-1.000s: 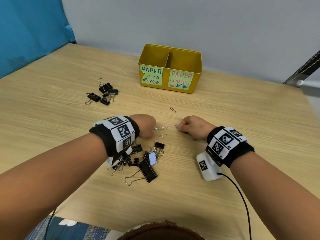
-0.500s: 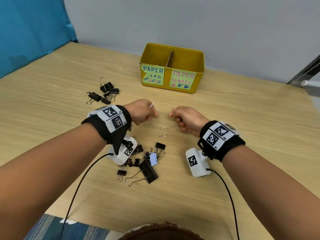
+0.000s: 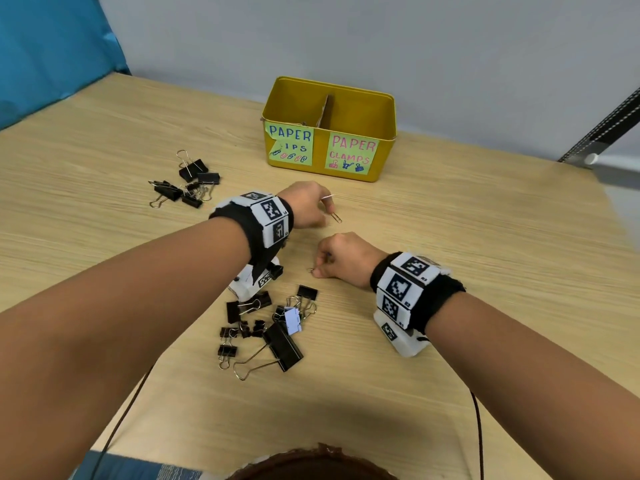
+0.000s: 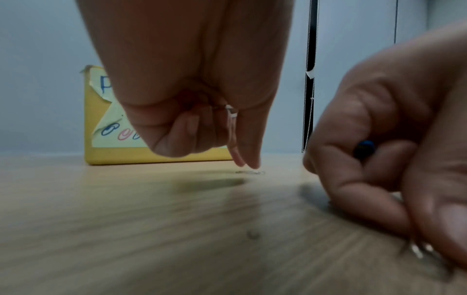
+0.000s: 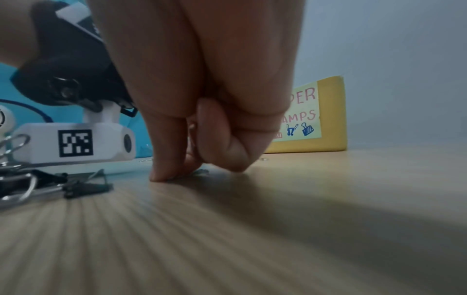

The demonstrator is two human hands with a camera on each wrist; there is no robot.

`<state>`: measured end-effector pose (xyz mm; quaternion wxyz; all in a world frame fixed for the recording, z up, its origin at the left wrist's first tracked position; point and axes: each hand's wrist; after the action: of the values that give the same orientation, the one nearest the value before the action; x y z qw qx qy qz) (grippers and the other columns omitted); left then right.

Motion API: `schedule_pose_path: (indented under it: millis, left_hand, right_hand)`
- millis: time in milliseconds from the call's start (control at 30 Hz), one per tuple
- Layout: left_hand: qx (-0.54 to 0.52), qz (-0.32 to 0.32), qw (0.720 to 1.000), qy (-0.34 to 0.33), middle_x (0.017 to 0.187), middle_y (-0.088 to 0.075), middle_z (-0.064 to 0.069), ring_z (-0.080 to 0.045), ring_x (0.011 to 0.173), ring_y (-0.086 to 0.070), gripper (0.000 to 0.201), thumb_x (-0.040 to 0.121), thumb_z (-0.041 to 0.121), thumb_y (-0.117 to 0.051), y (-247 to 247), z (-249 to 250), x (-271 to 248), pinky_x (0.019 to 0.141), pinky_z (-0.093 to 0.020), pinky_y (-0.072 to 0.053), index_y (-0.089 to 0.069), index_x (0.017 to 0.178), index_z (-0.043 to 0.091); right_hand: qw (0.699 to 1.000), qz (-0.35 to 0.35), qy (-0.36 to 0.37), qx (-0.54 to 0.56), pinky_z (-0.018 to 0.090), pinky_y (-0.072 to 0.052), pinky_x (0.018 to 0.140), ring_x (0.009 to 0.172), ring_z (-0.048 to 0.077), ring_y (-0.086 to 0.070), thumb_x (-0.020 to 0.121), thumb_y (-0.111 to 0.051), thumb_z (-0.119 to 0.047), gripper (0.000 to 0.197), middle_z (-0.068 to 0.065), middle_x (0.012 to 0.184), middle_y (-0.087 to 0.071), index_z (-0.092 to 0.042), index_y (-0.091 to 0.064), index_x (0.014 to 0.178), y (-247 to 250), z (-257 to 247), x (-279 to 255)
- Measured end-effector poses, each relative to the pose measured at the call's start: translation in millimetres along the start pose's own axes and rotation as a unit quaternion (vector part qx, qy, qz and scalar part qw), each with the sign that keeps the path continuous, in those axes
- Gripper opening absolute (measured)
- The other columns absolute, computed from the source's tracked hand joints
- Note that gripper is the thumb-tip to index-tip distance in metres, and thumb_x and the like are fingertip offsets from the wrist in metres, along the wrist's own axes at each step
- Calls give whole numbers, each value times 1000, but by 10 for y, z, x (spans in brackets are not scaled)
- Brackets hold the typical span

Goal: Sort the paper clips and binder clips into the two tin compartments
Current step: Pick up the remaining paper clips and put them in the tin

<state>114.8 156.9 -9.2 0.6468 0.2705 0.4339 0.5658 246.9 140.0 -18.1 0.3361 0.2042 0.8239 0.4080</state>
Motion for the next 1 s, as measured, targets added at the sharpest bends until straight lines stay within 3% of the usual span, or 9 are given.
schedule_pose_path:
  millis: [100,200,333,400,467,567,733,833,1000]
  left_hand:
    - [16,-13,1000,-13,92,-48,0,-14,88,-45,28,82,14,-65,-48,4,43,78,-22,-34,-65,110,14]
    - [24,-11,1000,-13,91,-50,0,-15,87,-47,22,81,13,-66,-67,2,72,76,-23,-36,-65,103,13]
    - [39,-23,999,-10,97,-65,-9,-25,98,-59,14,82,14,-64,-88,1,92,78,-29,-43,-66,95,11]
    - [42,-31,999,-4,106,-68,-12,-28,102,-61,18,83,14,-62,-99,11,100,83,-31,-45,-67,99,7]
    - [47,-39,998,1,108,-67,-13,-28,104,-60,19,85,14,-60,-106,20,105,84,-31,-45,-66,101,6]
    - [50,-36,998,-3,100,-63,-10,-28,102,-59,7,85,14,-59,-111,21,109,83,-32,-45,-61,91,12]
    - [40,-19,999,-6,86,-54,-1,-20,83,-50,9,81,17,-65,-114,15,98,72,-27,-38,-56,83,16]
    - [51,-36,998,2,89,-58,-9,-23,83,-51,3,83,12,-58,-121,42,84,73,-31,-42,-58,85,10]
    - [103,-89,990,31,97,-56,-15,-24,87,-48,29,90,15,-51,-73,83,44,84,-36,-46,-59,110,-4]
  right_hand:
    - [999,-24,-2,-29,25,-39,82,100,22,-55,92,-55,-23,28,13,115,-63,-3,-61,110,-38,11,-16]
    - [1000,-14,-12,-13,31,-43,86,104,27,-57,94,-49,-25,29,14,112,-63,-2,-59,110,-10,59,-30]
    - [984,32,-48,169,12,-39,43,61,9,-50,93,-51,-16,10,1,78,-55,-17,-52,83,143,205,-37]
    - [968,36,-73,237,13,-35,34,41,-2,-47,92,-48,-5,14,-1,71,-55,-18,-52,87,216,272,-44]
    - [966,35,-95,236,16,-34,36,40,1,-43,92,-44,-4,17,-1,69,-52,-17,-55,91,256,294,-52]
    - [972,63,-109,201,9,-30,30,51,8,-38,92,-39,-9,27,-4,64,-45,-18,-54,72,263,264,-28]
    - [990,87,-107,34,23,-38,74,94,23,-56,88,-57,-26,24,10,102,-62,-7,-64,99,115,190,24]
    - [984,110,-135,25,29,-46,78,95,22,-59,78,-71,-36,38,9,103,-65,-5,-65,99,30,153,40]
    - [980,120,-156,37,32,-52,86,103,29,-63,83,-66,-18,28,17,112,-67,1,-67,103,-58,68,69]
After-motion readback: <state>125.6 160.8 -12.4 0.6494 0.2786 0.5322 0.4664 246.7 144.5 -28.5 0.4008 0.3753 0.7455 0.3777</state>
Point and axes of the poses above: each hand's wrist, its own x-axis towards the middle knuckle, its own y-axis out of the back of the hand, z = x × y
